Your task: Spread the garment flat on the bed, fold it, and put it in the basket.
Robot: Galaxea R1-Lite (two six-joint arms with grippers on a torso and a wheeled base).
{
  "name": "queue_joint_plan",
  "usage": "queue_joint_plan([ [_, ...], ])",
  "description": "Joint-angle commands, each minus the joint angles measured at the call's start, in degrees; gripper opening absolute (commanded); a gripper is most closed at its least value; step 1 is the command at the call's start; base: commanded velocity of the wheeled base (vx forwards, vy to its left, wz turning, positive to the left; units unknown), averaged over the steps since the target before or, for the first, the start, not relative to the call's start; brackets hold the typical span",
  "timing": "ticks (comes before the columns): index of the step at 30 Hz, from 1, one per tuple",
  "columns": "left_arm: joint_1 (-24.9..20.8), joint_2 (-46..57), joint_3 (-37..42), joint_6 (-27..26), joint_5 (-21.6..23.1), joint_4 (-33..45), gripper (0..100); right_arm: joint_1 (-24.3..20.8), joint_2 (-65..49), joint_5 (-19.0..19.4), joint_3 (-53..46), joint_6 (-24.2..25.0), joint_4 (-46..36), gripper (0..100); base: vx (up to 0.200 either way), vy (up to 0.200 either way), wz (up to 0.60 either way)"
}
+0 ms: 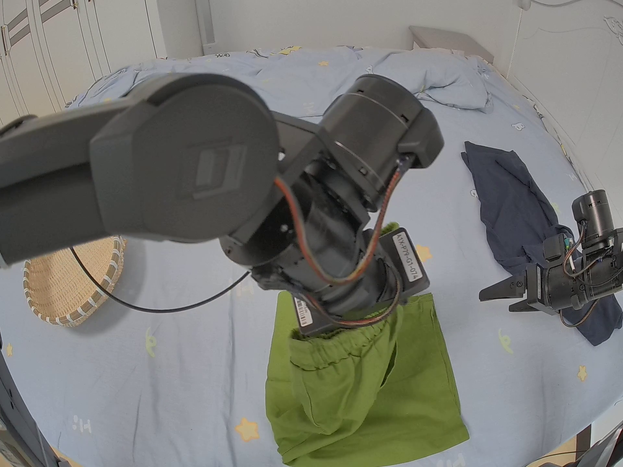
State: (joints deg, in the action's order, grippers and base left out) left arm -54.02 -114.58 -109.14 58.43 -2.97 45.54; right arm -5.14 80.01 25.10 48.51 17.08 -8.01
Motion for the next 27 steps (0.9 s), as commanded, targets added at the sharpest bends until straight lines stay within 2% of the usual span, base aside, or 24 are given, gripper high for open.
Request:
queue_joint_plan([
  [1, -1.9, -2.1, -2.1, 1.6, 0.4, -0.7, 100, 0.0, 0.0, 0.0, 0.0, 0.1, 0.0, 100, 0.000, 0.000, 0.00],
  [4, -3.3, -2.8, -3.3, 3.7, 1.8, -2.5, 100, 0.0, 0.0, 0.0, 0.0, 0.1, 0.0, 100, 0.000, 0.000, 0.00],
  [8, -3.0, -1.7, -3.1, 7.1, 10.3, -4.8, 100, 0.0, -0.1, 0.0, 0.0, 0.0, 0.0, 100, 0.000, 0.000, 0.00],
  [9, -3.0, -1.7, -3.1, 7.1, 10.3, -4.8, 100, 0.0, -0.1, 0.0, 0.0, 0.0, 0.0, 100, 0.000, 0.000, 0.00],
  [10, -2.0, -1.3, -2.4, 7.5, 12.1, -4.8, 100, 0.0, -0.2, 0.0, 0.1, 0.1, 0.0, 100, 0.000, 0.000, 0.00],
  [11, -2.0, -1.3, -2.4, 7.5, 12.1, -4.8, 100, 0.0, -0.2, 0.0, 0.1, 0.1, 0.0, 100, 0.000, 0.000, 0.00],
  [12, 1.2, -0.6, -0.4, 7.3, 13.8, -4.8, 100, 0.0, -0.2, 0.1, 0.2, 0.2, 0.0, 100, 0.000, 0.000, 0.00],
  [14, 4.3, 0.4, 1.8, 6.5, 15.5, -4.9, 100, -0.4, -0.4, 0.3, 0.3, 0.4, 0.0, 100, 0.000, 0.000, 0.00],
  [15, 4.3, 0.4, 1.8, 6.5, 15.5, -4.9, 100, -0.4, -0.4, 0.3, 0.3, 0.4, 0.0, 100, 0.000, 0.000, 0.00],
  [16, 9.1, 1.9, 5.1, 2.8, 17.5, -4.9, 100, -1.2, -1.2, 0.6, 0.4, 0.5, 0.0, 100, 0.000, 0.000, 0.00],
  [18, 12.9, 3.7, 8.9, -1.7, 19.1, -4.9, 100, -3.7, -2.1, 0.8, 0.4, 1.1, 0.0, 100, 0.000, 0.000, 0.00],
  [20, 13.7, 4.0, 9.7, -2.5, 19.3, -4.9, 100, -4.5, -2.3, 0.9, 0.4, 1.4, 0.0, 100, 0.000, 0.000, 0.00],
  [21, 18.8, 5.7, 15.1, -8.9, 21.0, -5.6, 100, -8.3, -2.7, 1.0, 1.3, 3.0, 0.5, 100, 0.000, 0.000, 0.00],
  [24, 23.2, 6.2, 21.2, -13.3, 22.3, -8.5, 100, -11.3, -2.5, 2.5, 3.3, 4.2, 2.1, 100, 0.000, 0.000, 0.00],
  [25, 23.2, 6.2, 21.2, -13.3, 22.3, -8.5, 100, -11.3, -2.5, 2.5, 3.3, 4.2, 2.1, 100, 0.000, 0.000, 0.00],
  [26, 25.9, 6.2, 27.8, -16.5, 24.0, -13.5, 100, -14.0, -1.8, 4.1, 5.8, 5.3, 3.2, 100, 0.000, 0.000, 0.00],
  [27, 27.1, 6.3, 31.0, -18.2, 25.3, -16.5, 100, -16.1, -0.6, 4.4, 7.0, 6.1, 3.4, 100, 0.000, 0.000, 0.00],
])
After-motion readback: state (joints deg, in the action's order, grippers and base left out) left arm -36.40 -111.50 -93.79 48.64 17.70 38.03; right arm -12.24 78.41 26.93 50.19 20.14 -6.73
